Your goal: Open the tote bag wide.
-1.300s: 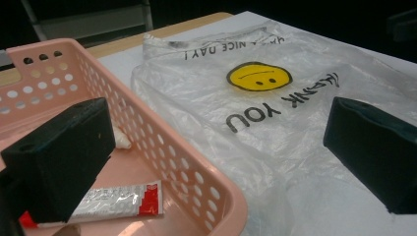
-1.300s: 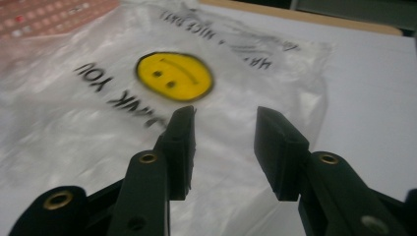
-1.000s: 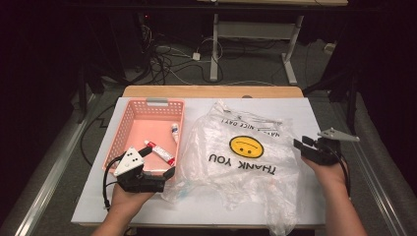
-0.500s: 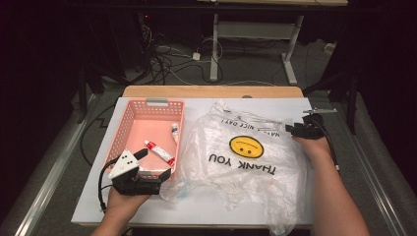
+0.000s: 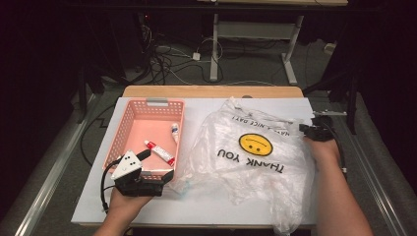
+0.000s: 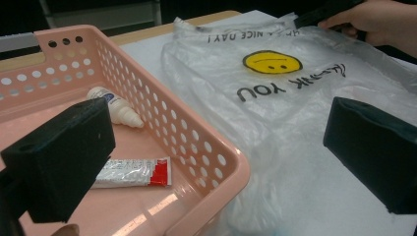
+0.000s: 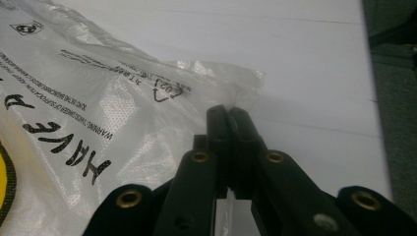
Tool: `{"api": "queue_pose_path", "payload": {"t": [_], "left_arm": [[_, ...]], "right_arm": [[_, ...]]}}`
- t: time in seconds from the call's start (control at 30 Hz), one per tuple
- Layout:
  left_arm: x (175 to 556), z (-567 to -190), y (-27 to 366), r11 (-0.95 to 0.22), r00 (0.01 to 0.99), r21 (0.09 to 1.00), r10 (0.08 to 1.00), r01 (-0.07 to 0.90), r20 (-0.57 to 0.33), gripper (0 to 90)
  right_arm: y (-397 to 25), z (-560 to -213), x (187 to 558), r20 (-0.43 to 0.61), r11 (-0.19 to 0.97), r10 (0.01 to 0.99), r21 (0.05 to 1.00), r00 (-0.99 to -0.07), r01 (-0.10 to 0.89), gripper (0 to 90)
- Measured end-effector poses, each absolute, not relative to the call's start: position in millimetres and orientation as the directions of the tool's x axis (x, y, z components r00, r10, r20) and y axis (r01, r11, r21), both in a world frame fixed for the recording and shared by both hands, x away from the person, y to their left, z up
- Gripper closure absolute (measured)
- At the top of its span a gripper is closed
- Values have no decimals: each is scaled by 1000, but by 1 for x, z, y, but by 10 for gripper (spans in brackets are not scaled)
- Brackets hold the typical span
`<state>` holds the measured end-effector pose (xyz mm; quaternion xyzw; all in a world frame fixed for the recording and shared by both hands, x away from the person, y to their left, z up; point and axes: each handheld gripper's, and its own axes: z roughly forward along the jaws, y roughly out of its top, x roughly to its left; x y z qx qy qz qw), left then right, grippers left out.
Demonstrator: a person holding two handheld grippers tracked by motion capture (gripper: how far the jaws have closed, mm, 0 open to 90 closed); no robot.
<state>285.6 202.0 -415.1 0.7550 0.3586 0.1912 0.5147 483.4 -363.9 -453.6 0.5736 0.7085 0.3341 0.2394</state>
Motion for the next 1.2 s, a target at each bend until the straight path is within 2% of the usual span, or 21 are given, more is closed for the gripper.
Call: {"api": "queue_pose_path", "payload": {"t": [0.27,0.53,0.83,0.93,1.07,1.2], "left_arm": [[286,-416,196,-224,683,912,727,343,-78,0],[287,-415,196,-224,685,912,724,343,-80,0],[286,-414,198,-219,685,915,724,340,-81,0],[286,-414,198,-220,687,915,722,339,-81,0],[288,-415,196,-224,688,912,721,344,-83,0],[290,-417,195,-229,688,909,721,349,-83,0]], "right_arm": [[-416,-455,447,68,-3,994,786,-82,618,895],[-434,-457,404,75,-40,997,805,-34,592,889],[-420,-457,353,90,-26,992,832,-88,554,858],[-414,-452,341,72,-4,992,846,-107,534,742],[-408,-428,326,49,35,985,886,-168,462,654],[-395,-413,317,47,59,971,903,-236,425,644]]}}
